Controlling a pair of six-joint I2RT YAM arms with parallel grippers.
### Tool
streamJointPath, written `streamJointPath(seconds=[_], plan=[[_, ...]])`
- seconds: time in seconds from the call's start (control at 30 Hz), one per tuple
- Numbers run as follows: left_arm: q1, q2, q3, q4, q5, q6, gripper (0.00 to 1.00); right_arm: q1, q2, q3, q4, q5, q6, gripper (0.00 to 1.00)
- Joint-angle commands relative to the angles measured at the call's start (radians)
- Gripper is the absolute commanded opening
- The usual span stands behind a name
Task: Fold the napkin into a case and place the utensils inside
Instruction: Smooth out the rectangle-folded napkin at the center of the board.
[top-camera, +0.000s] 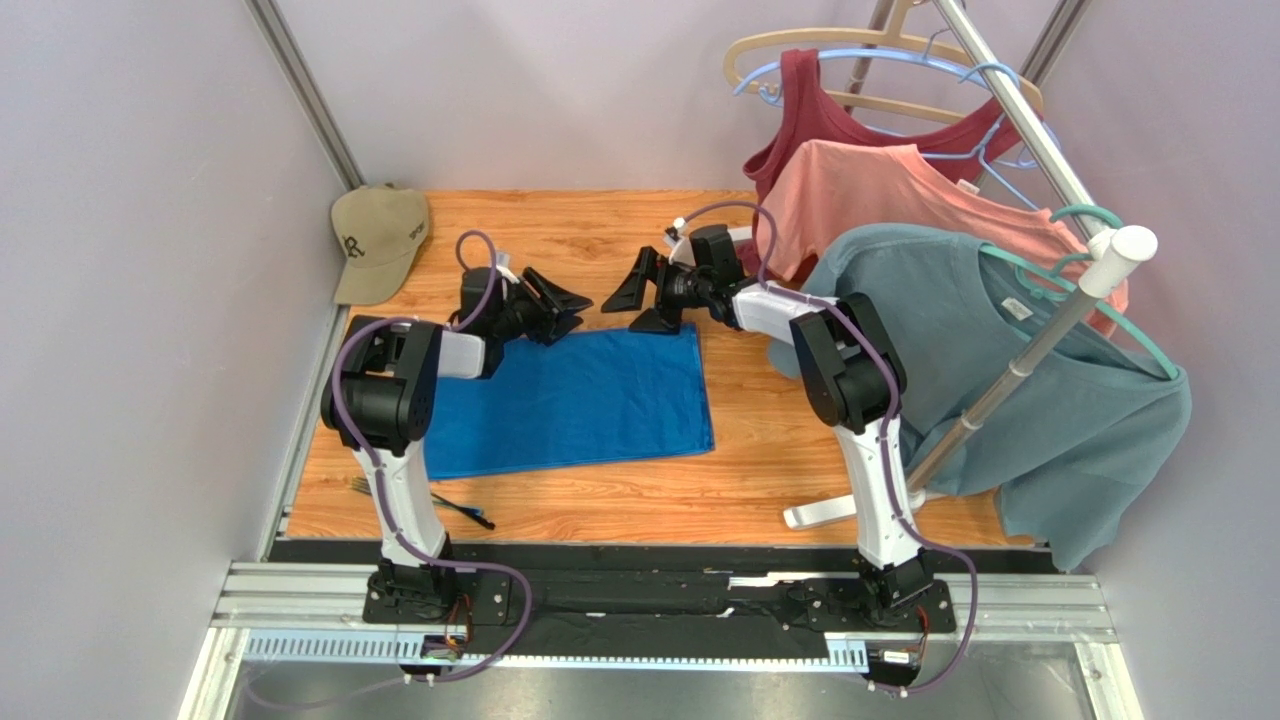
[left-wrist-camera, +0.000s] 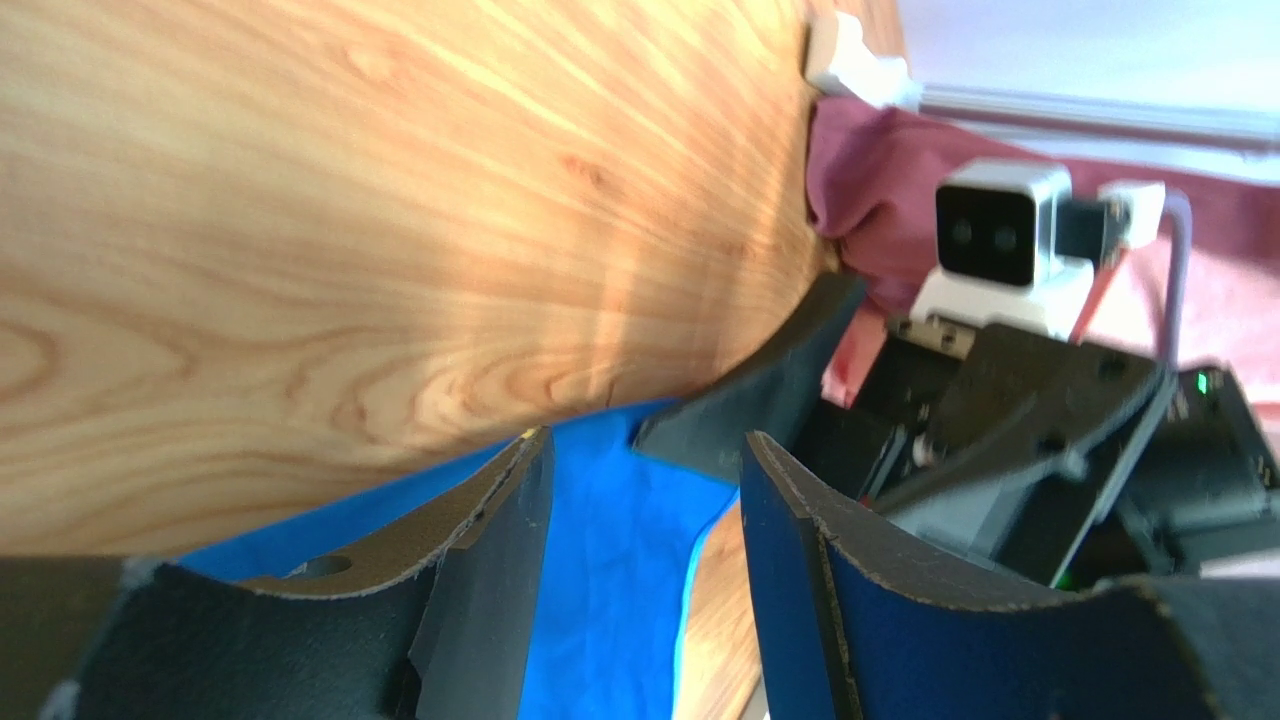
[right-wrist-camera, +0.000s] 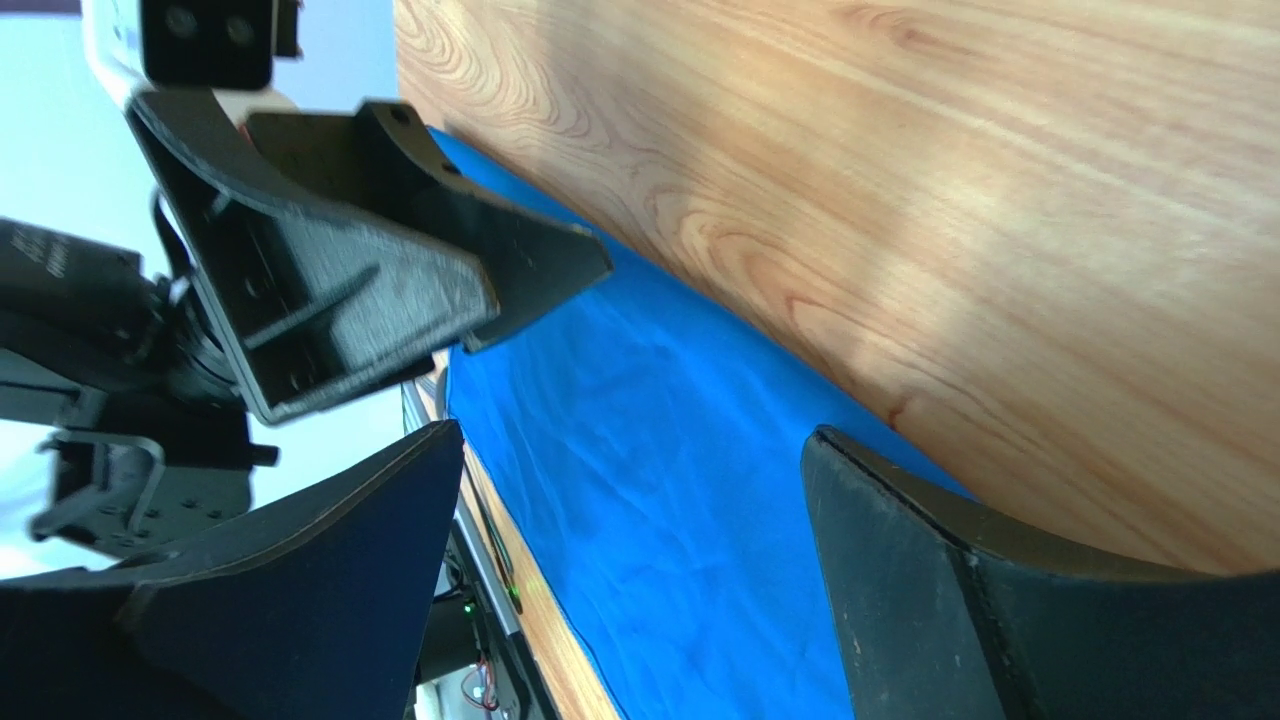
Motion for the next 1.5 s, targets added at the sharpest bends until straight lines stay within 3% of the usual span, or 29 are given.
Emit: streamJointPath(seconds=[0.0,0.4,0.57,0.87,1.1,1.47], plan=[[-0.006,-0.016,-0.067,0.231,0.048,-0.034,0.57,-0.009,-0.041,0.023,0.04,-0.027,0.006,0.87],[0.008,0.11,-0.101,0.244,0.007,-0.182,0.57,-0.007,-0.05,-0.011,0.122,-0.051,0.03,0.87],[0.016,0.164,-0.145,0.389,-0.038,-0.265,0.57,0.005,-0.042,-0.029,0.17,-0.06,0.055,0.87],[0.017,0.121,-0.165,0.32,-0.096,-0.249,0.57,-0.045,0.025,-0.072,0.277,-0.071,0.076,0.87],[0.014,0.096,-0.146,0.233,-0.116,-0.231,0.58,-0.102,0.064,-0.04,0.187,-0.054,0.021,0.87],[0.005,0.086,-0.153,0.236,-0.138,-0.214,0.59,-0.197,0.133,-0.031,0.166,-0.054,-0.011,0.87]])
